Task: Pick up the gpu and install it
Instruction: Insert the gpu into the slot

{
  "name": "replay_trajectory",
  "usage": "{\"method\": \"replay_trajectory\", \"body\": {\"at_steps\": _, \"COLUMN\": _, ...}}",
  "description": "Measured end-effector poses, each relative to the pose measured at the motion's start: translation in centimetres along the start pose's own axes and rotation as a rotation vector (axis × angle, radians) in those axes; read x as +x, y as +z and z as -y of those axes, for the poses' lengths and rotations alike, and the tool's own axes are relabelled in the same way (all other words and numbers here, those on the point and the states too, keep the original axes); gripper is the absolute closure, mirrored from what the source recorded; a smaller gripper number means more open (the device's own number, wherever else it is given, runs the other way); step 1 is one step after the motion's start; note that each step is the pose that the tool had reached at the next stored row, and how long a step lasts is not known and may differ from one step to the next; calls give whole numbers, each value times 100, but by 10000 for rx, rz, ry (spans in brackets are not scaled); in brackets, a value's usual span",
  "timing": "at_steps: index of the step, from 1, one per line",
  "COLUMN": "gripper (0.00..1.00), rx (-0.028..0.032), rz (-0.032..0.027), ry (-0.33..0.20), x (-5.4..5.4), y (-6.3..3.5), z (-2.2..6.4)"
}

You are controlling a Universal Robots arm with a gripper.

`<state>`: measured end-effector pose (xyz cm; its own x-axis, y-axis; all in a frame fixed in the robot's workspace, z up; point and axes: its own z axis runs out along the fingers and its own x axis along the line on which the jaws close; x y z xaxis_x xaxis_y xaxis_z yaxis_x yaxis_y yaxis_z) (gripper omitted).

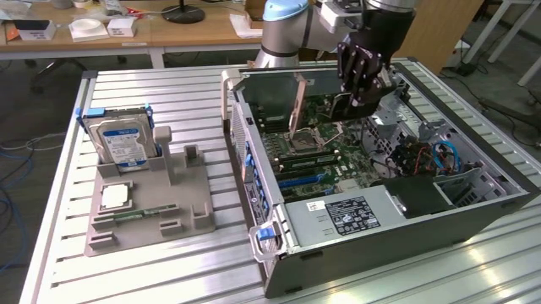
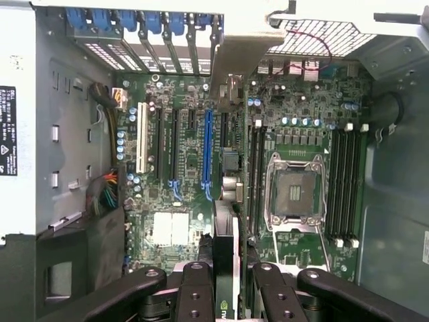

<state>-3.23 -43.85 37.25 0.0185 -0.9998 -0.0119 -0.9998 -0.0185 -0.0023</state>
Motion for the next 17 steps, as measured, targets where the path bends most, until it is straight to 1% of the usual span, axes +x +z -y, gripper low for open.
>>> {"method": "replay_trajectory", "body": {"at_steps": 9, "gripper": 73, "rx": 4, "rz": 0, "ry": 0, "x": 1, "y": 114, "z": 0}}
{"method": "replay_trajectory", "body": {"at_steps": 13, "gripper": 73, "rx": 13, "rz": 0, "ry": 0, "x": 3, "y": 173, "z": -1}}
{"method": "replay_trajectory", "body": {"at_steps": 17, "gripper": 73, "rx": 37, "rz": 0, "ry": 0, "x": 4, "y": 241, "z": -1}}
